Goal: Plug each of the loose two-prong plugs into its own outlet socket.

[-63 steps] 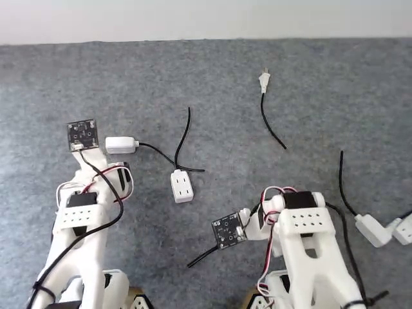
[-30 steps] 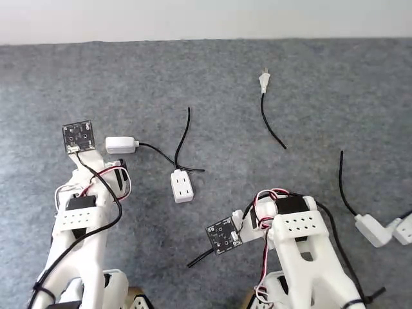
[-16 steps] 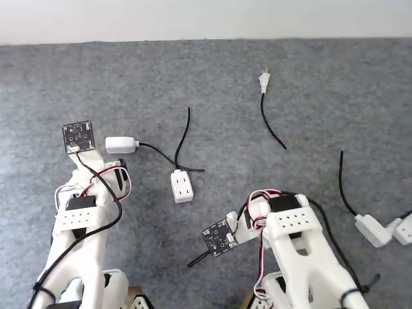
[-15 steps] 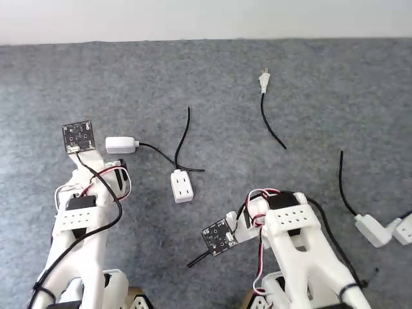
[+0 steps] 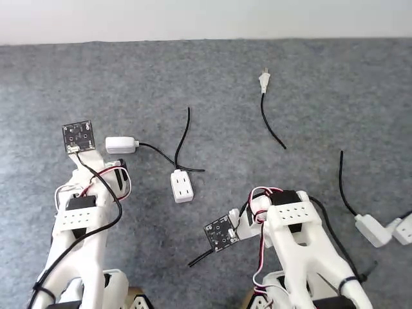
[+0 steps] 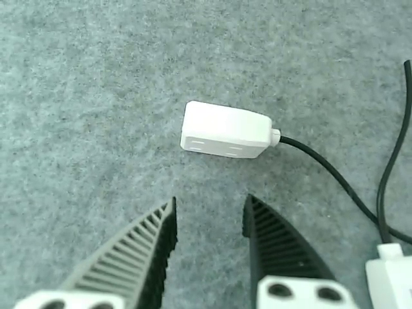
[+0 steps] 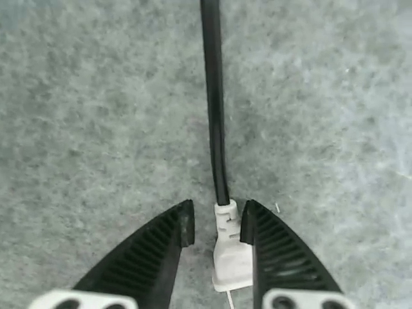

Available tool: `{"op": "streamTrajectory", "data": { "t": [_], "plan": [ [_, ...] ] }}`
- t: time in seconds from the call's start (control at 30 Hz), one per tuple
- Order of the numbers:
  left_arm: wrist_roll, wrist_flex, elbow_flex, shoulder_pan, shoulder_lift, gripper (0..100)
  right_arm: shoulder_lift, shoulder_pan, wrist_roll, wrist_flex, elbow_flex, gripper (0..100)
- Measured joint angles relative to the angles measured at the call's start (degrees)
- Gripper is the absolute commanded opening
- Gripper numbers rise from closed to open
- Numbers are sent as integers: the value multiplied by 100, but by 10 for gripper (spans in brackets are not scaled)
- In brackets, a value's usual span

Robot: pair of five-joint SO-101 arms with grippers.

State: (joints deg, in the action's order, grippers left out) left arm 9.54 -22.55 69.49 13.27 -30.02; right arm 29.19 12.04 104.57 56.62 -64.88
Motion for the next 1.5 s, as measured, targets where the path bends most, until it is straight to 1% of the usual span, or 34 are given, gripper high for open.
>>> {"op": "streamTrajectory", "data": {
  "t": [0.2,0.33,0.57,0.63,0.7,0.77,1.0,1.07,1.13,1.33,1.5],
  "plan": [
    [0,0,0,0,0,163,0,-9,0,-158,0,121],
    [0,0,0,0,0,163,-18,0,0,-158,0,81],
    [0,0,0,0,0,163,-615,9,18,-510,132,76],
    [0,0,0,0,0,163,-703,9,18,-510,193,54],
    [0,0,0,0,0,163,-738,9,18,-510,220,6],
    [0,0,0,0,0,163,-756,9,18,-545,229,17],
    [0,0,0,0,0,163,-835,18,-18,-563,325,10],
    [0,0,0,0,0,163,-862,70,-448,-563,431,10],
    [0,0,0,0,0,163,-870,273,-1248,-563,624,10],
    [0,0,0,0,0,163,-870,932,-4563,-580,1776,9],
    [0,0,0,0,0,163,-870,993,-6998,-598,2374,8]
  ]
}}
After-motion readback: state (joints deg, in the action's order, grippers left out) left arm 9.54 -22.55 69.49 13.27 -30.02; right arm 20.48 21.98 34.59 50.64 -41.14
